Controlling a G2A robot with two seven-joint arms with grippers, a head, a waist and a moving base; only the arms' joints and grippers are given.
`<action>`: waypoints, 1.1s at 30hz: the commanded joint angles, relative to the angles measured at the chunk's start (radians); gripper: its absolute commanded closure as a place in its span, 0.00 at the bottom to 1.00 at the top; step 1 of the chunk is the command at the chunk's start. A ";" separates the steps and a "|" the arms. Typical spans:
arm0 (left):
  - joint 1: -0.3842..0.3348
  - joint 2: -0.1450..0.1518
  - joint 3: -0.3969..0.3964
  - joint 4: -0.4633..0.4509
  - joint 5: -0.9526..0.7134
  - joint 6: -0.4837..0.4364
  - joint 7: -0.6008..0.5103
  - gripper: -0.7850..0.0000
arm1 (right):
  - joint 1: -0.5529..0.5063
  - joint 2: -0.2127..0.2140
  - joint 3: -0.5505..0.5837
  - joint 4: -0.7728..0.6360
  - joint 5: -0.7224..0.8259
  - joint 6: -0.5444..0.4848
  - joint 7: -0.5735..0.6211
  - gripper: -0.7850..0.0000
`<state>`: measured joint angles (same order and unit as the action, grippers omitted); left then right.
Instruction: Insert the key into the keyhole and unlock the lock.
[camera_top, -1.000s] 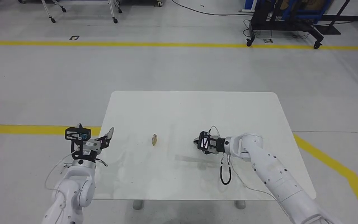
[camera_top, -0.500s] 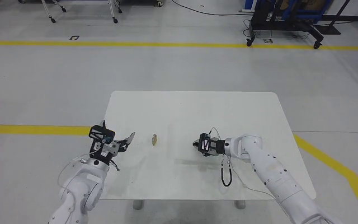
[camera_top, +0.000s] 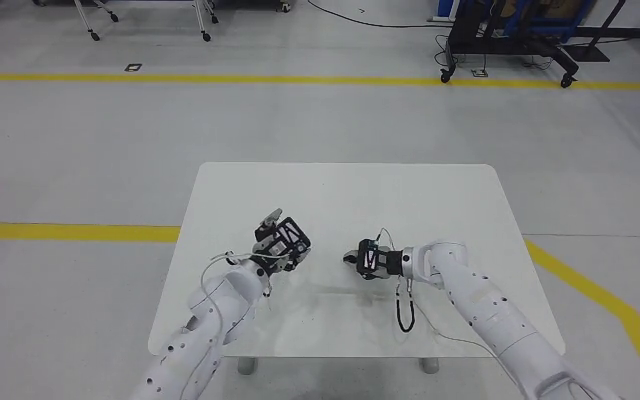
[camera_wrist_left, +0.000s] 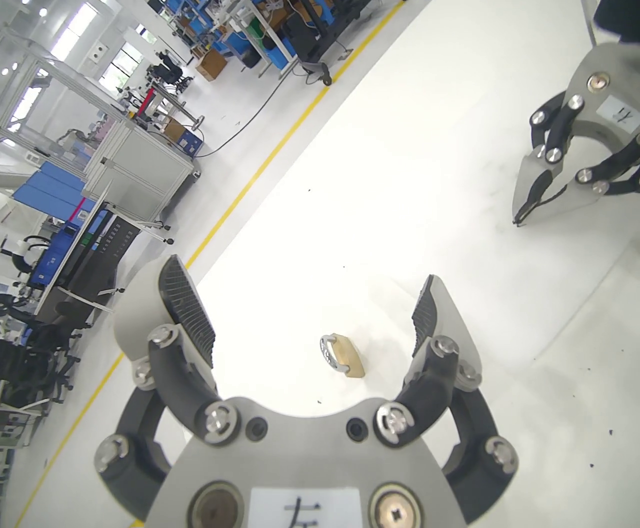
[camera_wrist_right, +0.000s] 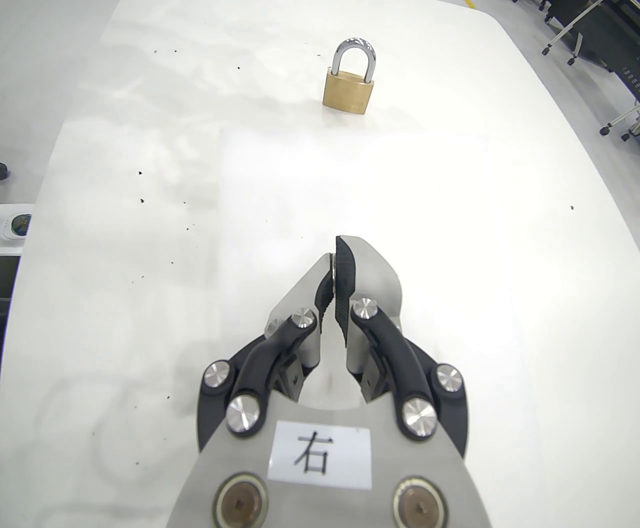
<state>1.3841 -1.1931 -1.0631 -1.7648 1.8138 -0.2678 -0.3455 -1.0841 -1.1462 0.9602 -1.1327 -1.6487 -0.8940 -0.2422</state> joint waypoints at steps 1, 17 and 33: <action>-0.023 -0.007 0.038 0.025 0.016 0.002 -0.010 0.00 | 0.001 0.002 0.001 0.005 -0.005 0.004 -0.024 1.00; -0.114 -0.052 0.186 0.120 0.090 0.036 -0.079 0.00 | -0.046 0.037 0.059 -0.013 -0.031 0.037 -0.177 1.00; -0.071 -0.048 0.096 0.030 -0.036 0.087 -0.013 0.00 | -0.119 0.063 0.128 -0.064 0.031 0.007 -0.322 1.00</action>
<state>1.3078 -1.2405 -0.9577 -1.7291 1.8253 -0.1843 -0.4007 -1.1993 -1.0814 1.0910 -1.1868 -1.6455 -0.8785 -0.5439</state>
